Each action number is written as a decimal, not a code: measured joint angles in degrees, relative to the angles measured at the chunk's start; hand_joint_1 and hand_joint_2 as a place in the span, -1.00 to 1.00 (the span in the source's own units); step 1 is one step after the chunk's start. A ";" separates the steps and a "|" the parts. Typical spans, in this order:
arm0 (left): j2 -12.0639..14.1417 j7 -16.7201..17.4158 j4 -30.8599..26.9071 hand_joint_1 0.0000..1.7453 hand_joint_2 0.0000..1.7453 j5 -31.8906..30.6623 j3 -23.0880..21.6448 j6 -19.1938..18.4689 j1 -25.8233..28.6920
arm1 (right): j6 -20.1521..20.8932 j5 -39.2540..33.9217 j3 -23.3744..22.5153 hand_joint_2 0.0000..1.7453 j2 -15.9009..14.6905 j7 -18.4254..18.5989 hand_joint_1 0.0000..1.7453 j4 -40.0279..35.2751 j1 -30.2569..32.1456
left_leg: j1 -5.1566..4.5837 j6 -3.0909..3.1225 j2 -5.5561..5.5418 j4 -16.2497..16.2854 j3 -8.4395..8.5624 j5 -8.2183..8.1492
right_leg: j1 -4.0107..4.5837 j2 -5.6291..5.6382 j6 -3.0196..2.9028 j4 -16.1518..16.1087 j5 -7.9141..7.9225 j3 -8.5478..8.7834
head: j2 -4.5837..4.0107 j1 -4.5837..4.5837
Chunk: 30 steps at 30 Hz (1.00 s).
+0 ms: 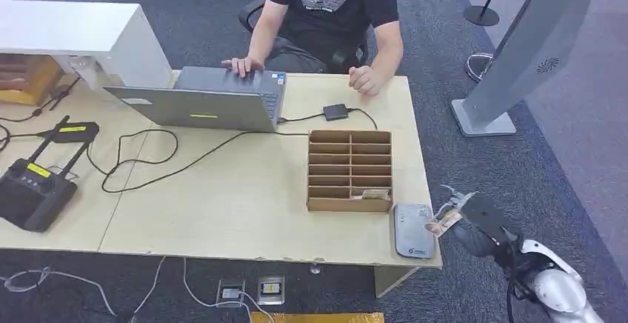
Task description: Pass the card to the sensor for recognition and then transmit it.
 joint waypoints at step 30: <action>-0.81 -1.51 0.00 -1.00 -1.00 3.08 -7.89 -0.13 -1.64 | -12.43 45.17 5.20 1.00 19.08 -15.11 1.00 20.20 -42.40 | 0.08 -0.33 -0.15 -0.01 -0.30 0.26 | 0.06 -0.11 -0.06 0.33 0.09 -0.31 | 0.00 0.00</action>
